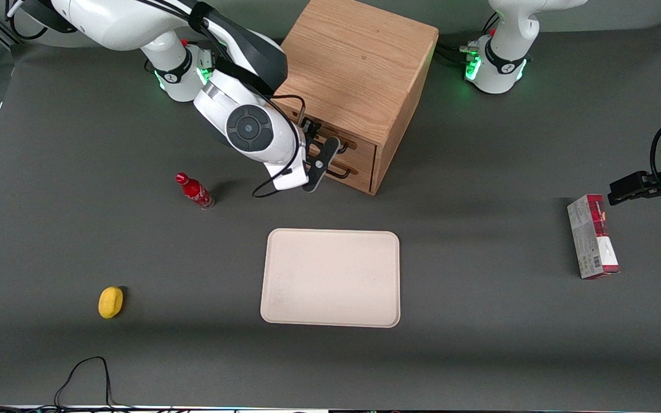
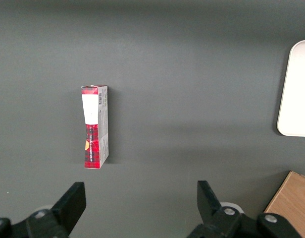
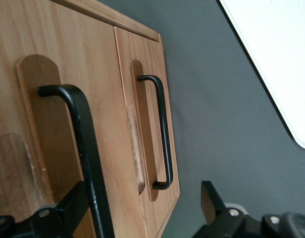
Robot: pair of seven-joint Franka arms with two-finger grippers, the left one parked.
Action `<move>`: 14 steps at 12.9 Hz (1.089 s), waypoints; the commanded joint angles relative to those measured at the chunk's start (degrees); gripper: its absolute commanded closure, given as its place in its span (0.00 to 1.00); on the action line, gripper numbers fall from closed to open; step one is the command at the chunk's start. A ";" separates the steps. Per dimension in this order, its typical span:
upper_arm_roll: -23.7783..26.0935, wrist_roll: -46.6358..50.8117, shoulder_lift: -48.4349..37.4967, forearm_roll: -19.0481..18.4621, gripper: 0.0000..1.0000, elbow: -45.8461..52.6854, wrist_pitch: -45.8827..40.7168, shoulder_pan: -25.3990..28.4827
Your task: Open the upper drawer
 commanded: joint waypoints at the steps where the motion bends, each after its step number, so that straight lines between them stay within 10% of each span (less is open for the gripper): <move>1: 0.41 -1.08 0.56 -3.00 0.00 0.41 0.72 0.00; 14: -8.19 -11.88 8.73 -7.06 0.00 14.81 0.02 -0.71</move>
